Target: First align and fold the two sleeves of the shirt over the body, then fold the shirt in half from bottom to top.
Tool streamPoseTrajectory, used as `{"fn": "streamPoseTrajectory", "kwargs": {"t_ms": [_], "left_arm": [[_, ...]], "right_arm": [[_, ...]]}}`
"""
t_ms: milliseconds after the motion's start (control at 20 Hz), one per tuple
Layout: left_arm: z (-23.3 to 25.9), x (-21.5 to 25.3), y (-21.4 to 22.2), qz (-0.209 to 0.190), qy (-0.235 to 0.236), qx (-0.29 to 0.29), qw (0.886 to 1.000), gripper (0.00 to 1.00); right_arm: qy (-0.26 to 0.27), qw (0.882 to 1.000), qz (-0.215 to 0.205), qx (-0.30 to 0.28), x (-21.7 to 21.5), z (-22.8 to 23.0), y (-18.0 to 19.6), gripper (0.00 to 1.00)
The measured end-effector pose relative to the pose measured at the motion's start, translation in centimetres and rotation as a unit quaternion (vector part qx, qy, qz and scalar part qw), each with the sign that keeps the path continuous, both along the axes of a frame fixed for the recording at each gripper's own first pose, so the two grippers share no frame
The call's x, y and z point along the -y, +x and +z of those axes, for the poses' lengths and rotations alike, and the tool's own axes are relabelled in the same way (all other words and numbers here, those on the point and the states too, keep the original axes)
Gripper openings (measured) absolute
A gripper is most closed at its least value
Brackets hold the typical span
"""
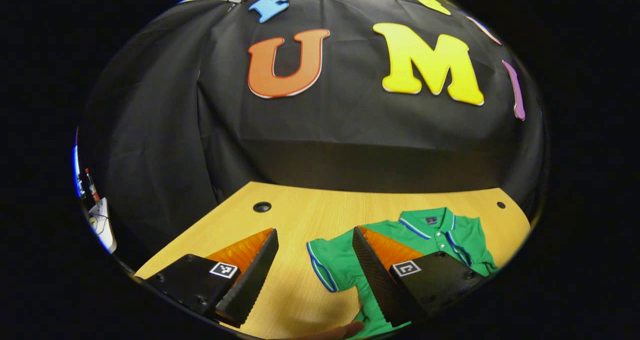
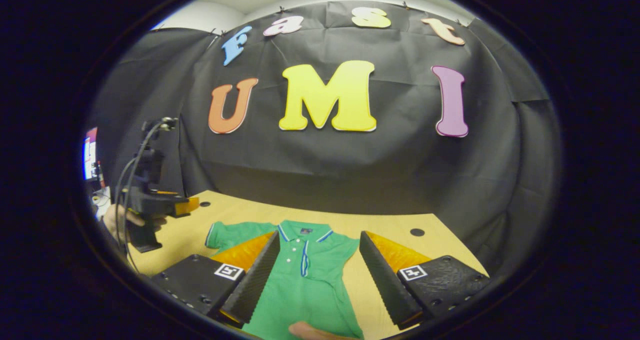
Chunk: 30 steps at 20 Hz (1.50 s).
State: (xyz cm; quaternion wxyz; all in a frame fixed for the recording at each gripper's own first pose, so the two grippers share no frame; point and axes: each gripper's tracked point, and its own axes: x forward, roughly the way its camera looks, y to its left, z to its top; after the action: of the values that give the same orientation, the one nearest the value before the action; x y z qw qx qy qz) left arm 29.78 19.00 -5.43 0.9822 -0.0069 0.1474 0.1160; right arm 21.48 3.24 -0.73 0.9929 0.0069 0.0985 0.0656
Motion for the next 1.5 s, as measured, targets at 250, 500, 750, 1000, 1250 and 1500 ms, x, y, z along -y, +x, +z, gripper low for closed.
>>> {"fn": "streamPoseTrajectory", "kwargs": {"t_ms": [250,500,750,1000,1250,1500], "left_arm": [[-5.8,-0.2,2.1,0.005,-0.060,-0.073,0.996,0.94],[-9.7,0.3,3.1,0.003,-0.093,-0.134,0.987,0.82],[-11.8,0.5,4.0,0.015,-0.163,-0.162,0.973,0.15],[-10.4,1.4,3.9,0.009,-0.171,-0.153,0.973,0.03],[-6.3,4.3,3.9,-0.027,-0.156,-0.124,0.980,0.03],[-6.8,3.6,3.9,-0.019,-0.125,-0.138,0.982,0.04]], "right_arm": [[-0.017,1.000,0.000,0.017,1.2,-1.1,-3.7,0.96],[0.024,1.000,0.006,0.005,2.4,-2.4,-6.5,0.97],[0.026,1.000,-0.014,0.011,4.9,-3.2,-8.2,0.96],[0.041,0.999,-0.022,0.007,6.4,-4.3,-8.8,0.96],[0.053,0.998,-0.025,0.006,7.0,-4.9,-9.1,0.95],[0.049,0.998,-0.030,-0.003,7.7,-6.3,-9.5,0.95]]}}
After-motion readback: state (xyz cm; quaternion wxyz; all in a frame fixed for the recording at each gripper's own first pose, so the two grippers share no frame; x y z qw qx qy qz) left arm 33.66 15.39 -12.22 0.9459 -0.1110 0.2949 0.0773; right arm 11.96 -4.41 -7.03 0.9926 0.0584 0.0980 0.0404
